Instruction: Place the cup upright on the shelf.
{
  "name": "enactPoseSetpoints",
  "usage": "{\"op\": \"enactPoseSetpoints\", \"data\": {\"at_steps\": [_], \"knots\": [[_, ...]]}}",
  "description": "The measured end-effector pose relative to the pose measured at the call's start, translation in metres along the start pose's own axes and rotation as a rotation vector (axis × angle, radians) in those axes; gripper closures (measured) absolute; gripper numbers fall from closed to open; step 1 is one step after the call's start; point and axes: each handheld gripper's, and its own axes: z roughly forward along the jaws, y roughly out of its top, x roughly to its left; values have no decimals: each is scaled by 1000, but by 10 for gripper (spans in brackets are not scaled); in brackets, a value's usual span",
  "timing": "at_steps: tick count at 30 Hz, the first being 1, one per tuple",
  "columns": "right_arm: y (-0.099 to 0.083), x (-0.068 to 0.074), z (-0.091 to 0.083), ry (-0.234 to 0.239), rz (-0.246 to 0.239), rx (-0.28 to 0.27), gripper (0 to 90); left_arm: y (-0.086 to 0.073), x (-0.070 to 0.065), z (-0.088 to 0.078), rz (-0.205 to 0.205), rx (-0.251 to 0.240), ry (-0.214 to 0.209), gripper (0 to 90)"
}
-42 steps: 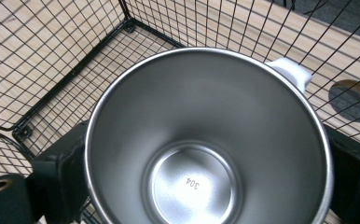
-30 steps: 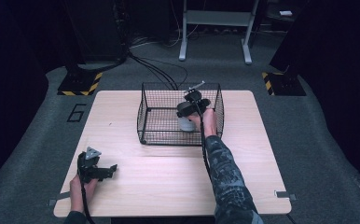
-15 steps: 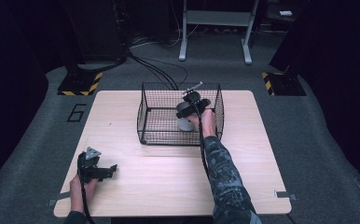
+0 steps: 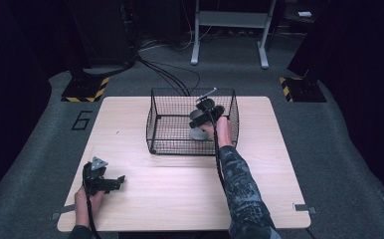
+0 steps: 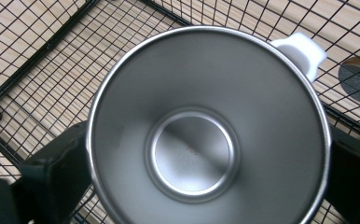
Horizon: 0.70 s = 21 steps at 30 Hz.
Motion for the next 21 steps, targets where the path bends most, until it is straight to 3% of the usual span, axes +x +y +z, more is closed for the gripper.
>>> {"op": "enactPoseSetpoints", "data": {"at_steps": [9,16,19,21], "knots": [[0,-1,-12,14,5,-22,0,0,0,0,-1,0,1,1],[-2,1,-38,6,-2,-81,0,0,0,0,7,1,2,2],[-6,3,-57,20,-30,-117,0,0,1,0,9,1,2,2],[-7,4,-60,18,-33,-125,0,0,1,0,8,2,2,1]]}}
